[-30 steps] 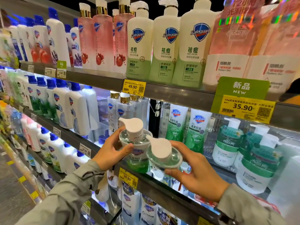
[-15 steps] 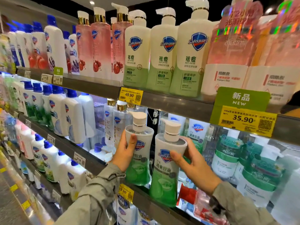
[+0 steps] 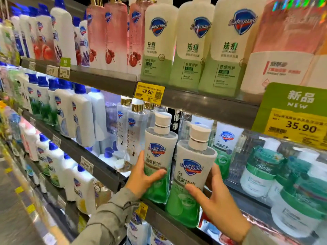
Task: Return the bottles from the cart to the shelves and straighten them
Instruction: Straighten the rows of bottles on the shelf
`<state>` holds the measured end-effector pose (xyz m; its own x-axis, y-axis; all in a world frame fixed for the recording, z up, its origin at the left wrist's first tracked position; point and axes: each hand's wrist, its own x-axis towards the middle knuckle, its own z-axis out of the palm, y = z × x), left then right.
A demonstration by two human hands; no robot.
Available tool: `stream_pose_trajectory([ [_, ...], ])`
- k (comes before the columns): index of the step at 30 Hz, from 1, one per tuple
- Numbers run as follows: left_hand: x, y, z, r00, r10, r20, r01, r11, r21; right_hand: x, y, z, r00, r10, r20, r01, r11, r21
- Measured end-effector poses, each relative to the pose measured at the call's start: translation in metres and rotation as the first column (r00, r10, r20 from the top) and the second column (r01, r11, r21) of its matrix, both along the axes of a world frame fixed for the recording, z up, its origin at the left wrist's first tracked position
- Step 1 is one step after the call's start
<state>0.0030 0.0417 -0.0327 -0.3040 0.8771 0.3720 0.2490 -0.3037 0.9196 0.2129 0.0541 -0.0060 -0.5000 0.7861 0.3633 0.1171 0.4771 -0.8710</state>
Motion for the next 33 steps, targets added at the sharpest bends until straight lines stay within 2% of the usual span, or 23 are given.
stream_pose_trajectory([
  [9,-0.010,0.010,-0.008,0.997,-0.079,-0.010,0.079,0.997,0.006,-0.006,0.002,-0.005,0.999,-0.039,0.017,0.039,0.999,-0.001],
  [14,-0.017,0.022,-0.003,0.992,-0.125,-0.034,0.122,0.991,-0.059,-0.011,0.007,-0.001,0.999,-0.016,0.049,0.016,1.000,0.008],
  [19,-0.018,0.041,-0.017,0.999,-0.028,-0.033,0.028,1.000,-0.012,-0.020,0.018,-0.001,0.999,-0.030,0.030,0.028,0.998,0.050],
  [24,-0.024,0.061,-0.024,0.997,0.027,-0.074,-0.031,0.998,-0.063,-0.026,0.035,-0.001,0.999,-0.042,0.029,0.041,0.998,0.040],
  [33,-0.028,0.085,-0.019,0.975,0.099,-0.201,-0.132,0.979,-0.157,-0.024,0.070,0.002,0.982,-0.144,0.123,0.131,0.986,0.106],
])
